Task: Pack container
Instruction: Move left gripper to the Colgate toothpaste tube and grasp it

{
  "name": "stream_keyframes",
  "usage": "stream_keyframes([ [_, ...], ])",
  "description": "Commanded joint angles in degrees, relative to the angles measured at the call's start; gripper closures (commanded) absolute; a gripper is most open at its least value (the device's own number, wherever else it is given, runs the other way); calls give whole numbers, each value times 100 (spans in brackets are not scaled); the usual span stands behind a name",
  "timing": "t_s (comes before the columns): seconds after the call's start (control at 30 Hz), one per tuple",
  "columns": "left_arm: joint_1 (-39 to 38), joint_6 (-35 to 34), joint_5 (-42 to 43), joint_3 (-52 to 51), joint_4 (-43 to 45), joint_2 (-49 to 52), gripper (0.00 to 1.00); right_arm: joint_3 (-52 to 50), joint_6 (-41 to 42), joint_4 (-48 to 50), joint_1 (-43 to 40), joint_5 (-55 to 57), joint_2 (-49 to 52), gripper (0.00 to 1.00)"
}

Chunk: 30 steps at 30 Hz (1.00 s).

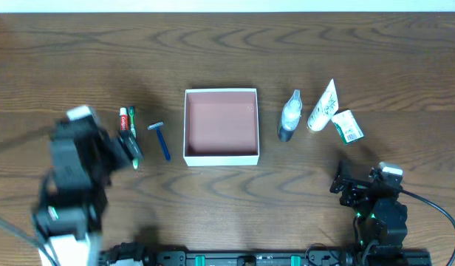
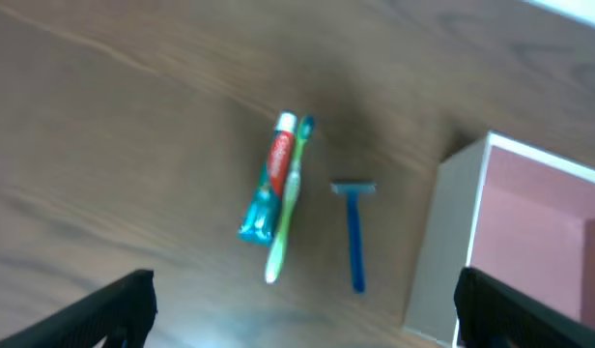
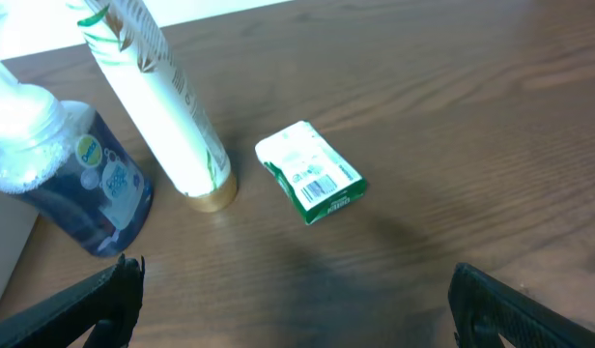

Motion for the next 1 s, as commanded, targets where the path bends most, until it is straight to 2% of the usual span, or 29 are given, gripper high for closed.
stream_keyframes([
  [0.0,293,267,-13,1287,-551,1095,2,-13,-76,-2,-44,7,-42,1],
  [0.13,334,426,39,2103,-743,1939,2,-13,-76,-2,-44,7,-42,1],
  [0.3,481,444,2,2144,-330,2736,2,-13,-76,-2,-44,7,-42,1],
  [0.7,662,1974,216,2144,-127,5029,1,-13,-76,-2,-44,7,-42,1],
  [0.83,717,2098,192,2144,-2,5501,10,-13,-76,-2,-44,7,-42,1],
  [0.97,841,2170,195,2142,319,5821,14,-13,-76,-2,-44,7,-42,1],
])
